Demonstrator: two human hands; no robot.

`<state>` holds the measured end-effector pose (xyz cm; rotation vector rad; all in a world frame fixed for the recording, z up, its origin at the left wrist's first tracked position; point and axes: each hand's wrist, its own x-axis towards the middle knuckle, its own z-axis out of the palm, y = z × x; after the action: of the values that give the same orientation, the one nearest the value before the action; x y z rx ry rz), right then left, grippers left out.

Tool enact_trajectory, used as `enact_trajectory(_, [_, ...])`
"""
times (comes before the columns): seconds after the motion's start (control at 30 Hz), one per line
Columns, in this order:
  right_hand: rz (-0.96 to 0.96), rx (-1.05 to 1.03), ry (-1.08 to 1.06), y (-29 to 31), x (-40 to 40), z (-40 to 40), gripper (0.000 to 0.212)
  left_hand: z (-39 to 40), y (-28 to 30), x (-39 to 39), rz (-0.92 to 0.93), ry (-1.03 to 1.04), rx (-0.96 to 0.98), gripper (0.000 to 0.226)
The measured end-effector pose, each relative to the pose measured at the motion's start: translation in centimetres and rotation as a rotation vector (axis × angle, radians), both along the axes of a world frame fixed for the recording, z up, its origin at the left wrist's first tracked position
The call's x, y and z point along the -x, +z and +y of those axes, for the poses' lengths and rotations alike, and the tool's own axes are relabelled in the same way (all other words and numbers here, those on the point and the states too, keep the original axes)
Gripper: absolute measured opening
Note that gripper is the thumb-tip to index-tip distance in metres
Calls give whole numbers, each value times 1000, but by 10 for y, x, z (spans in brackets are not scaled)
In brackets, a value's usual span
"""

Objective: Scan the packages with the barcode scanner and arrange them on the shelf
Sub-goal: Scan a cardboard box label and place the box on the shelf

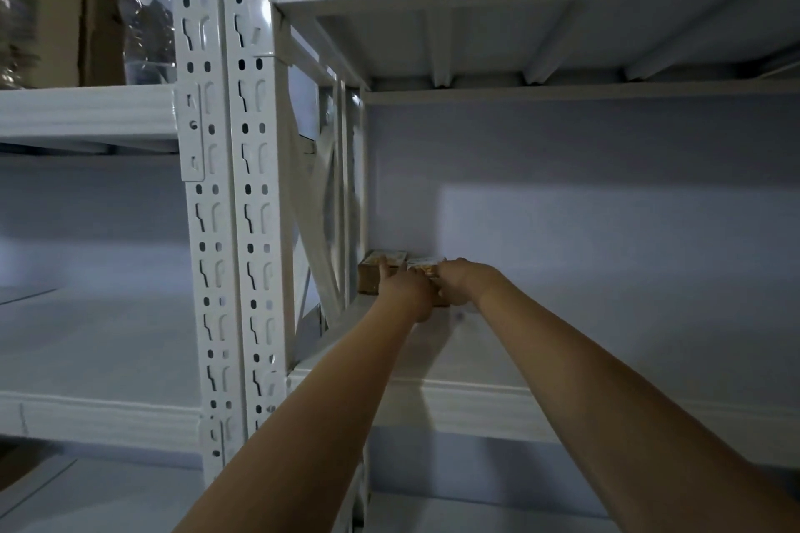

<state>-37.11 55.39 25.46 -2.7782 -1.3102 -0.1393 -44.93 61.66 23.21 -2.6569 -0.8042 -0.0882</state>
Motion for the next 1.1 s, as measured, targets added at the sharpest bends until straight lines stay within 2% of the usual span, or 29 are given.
enact_trajectory(0.33, [-73, 121, 32, -1, -33, 36, 39, 33, 2, -23, -15, 1, 59, 60])
enact_trajectory(0.5, [-69, 123, 16, 0, -48, 47, 45, 32, 13, -31, 11, 24, 143, 51])
enact_trajectory(0.57, [-68, 120, 14, 0, -51, 50, 42, 36, 10, -33, -56, 14, 186, 52])
enact_trajectory(0.7, [-15, 58, 34, -2, -56, 50, 42, 56, 0, -26, -313, 62, 258, 51])
enact_trajectory(0.8, [81, -65, 85, -8, -64, 44, 47, 77, -2, -13, -429, 143, 348, 67])
enact_trajectory(0.87, [130, -136, 123, -12, -68, 40, 53, 86, -2, -9, -456, 191, 487, 75])
enact_trajectory(0.93, [165, -168, 141, -16, -69, 39, 59, 89, -3, -8, -457, 173, 578, 71])
enact_trajectory(1.1, [228, -246, 144, -20, -74, 40, 69, 90, -5, -7, -514, 134, 577, 65])
